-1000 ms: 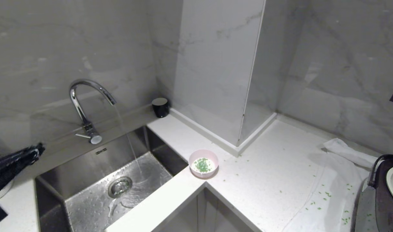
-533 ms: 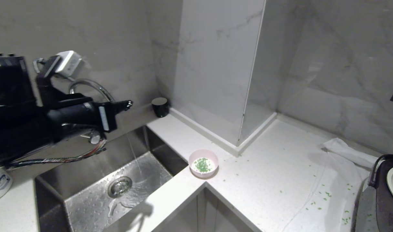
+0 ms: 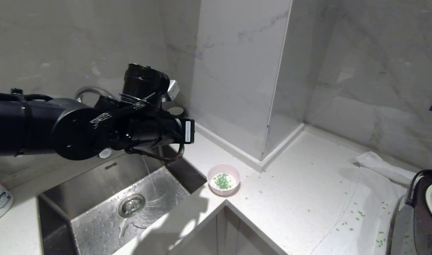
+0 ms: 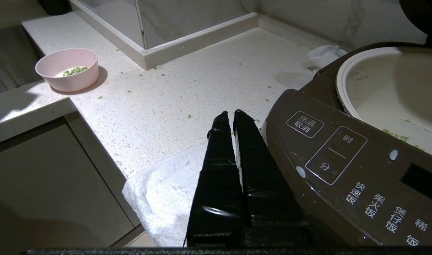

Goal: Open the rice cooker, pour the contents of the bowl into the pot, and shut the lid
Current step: Pick up the bowl on the table

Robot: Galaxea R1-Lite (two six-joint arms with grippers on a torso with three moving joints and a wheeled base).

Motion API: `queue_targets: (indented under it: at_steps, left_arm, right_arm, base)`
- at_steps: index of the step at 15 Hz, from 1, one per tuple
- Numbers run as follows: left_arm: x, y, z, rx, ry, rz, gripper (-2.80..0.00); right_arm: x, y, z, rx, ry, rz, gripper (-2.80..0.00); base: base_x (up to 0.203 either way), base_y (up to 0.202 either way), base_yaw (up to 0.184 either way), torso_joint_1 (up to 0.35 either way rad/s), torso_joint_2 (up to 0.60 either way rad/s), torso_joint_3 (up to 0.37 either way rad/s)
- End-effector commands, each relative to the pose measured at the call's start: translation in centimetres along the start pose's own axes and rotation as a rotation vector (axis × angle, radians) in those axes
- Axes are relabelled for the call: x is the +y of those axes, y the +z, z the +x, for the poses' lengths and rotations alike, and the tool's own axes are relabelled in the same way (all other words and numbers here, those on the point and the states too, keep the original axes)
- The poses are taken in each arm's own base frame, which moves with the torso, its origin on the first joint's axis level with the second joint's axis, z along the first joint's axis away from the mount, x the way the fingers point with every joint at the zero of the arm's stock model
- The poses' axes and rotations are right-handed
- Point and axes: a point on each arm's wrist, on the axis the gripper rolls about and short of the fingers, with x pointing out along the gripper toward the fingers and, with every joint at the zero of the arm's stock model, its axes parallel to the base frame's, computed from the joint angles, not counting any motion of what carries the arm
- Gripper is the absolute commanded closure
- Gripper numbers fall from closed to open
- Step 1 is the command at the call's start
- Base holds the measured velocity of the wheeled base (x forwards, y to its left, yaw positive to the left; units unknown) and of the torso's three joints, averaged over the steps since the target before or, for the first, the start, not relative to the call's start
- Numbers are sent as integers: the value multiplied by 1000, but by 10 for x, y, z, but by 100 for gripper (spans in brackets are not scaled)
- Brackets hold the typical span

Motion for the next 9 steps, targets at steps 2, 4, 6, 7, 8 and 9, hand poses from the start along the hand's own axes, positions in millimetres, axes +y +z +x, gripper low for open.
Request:
queue_targets:
  at_steps: [2,4,6,7,8,9]
  left_arm:
    - [1,-31,62,200,65,-55,0]
    - [2,-46,87,265,87,-73,0]
    - [1,-43,106,251,93,-136,0]
    - [2,-40,112,253,98,-154,-280]
    - [3,-39,114,275,92,-162,-280]
    - [3,-41,117,305,67,-170,-280]
  right_arm:
    - [0,0,0,2,0,0,0]
    - [0,0,0,2,0,0,0]
    - [0,0,0,2,0,0,0]
    - [0,0,0,2,0,0,0]
    - [0,0,0,2,0,0,0]
    - [0,0,0,2,0,0,0]
  base:
    - [0,0,0,0,0,0]
    - [0,0,0,0,0,0]
    - [0,0,0,0,0,0]
    - [0,0,0,0,0,0]
    - [0,0,0,0,0,0]
    - [0,0,0,0,0,0]
